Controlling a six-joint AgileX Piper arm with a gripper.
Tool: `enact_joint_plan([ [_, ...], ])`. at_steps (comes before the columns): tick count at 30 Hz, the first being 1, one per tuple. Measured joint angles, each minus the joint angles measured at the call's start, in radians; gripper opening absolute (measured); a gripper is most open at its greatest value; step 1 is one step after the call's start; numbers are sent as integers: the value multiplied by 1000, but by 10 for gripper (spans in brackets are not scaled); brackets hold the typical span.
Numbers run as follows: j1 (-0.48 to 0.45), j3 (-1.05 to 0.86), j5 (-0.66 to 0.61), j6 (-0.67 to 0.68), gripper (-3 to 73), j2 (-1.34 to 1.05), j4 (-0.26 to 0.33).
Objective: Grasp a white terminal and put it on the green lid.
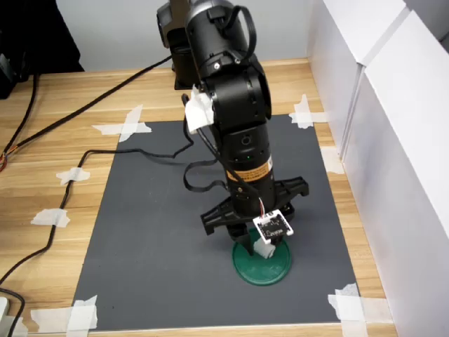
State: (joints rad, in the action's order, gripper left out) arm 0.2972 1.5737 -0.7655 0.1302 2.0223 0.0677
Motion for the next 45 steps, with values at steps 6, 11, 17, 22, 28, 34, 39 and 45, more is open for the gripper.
enact_joint_plan([
  [6, 0, -88, 36, -8, 534, -81, 1],
  [11, 0, -186, 85, -11, 528, -196, 1],
  [17, 0, -351, 170, -12, 429, -383, -7],
  [22, -41, -543, 226, -16, 253, -588, -11],
  [28, -196, -776, 340, -28, 115, -867, -16],
  [34, -254, -998, 397, -28, 94, -1162, -21],
  [39, -254, -1173, 397, -28, 93, -1424, -22],
  [45, -254, -1338, 412, -28, 93, -1673, -22],
])
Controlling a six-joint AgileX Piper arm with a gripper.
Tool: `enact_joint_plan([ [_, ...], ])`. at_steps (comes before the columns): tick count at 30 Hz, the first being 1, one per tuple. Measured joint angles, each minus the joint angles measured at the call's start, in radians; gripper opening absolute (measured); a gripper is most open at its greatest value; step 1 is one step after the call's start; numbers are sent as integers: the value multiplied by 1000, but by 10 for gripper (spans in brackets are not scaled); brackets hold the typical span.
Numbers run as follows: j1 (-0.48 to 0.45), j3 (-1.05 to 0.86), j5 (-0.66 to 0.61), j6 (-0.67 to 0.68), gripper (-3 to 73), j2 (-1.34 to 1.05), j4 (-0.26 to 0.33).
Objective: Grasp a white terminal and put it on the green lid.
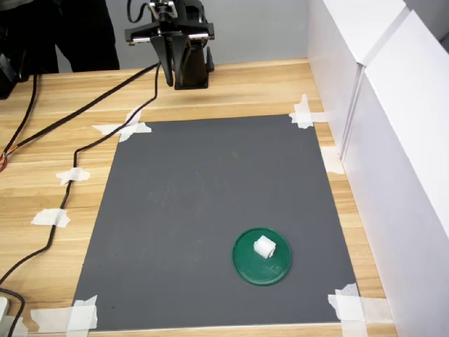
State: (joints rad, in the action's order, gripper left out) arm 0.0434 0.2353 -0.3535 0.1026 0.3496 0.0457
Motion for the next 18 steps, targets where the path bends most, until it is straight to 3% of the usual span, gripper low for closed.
enact_joint_plan([
  [5, 0, -67, 84, 29, 93, -106, -1],
  [12, 0, -77, 83, 50, 93, -128, -46],
  [18, 0, -77, 80, 50, 93, -128, -46],
])
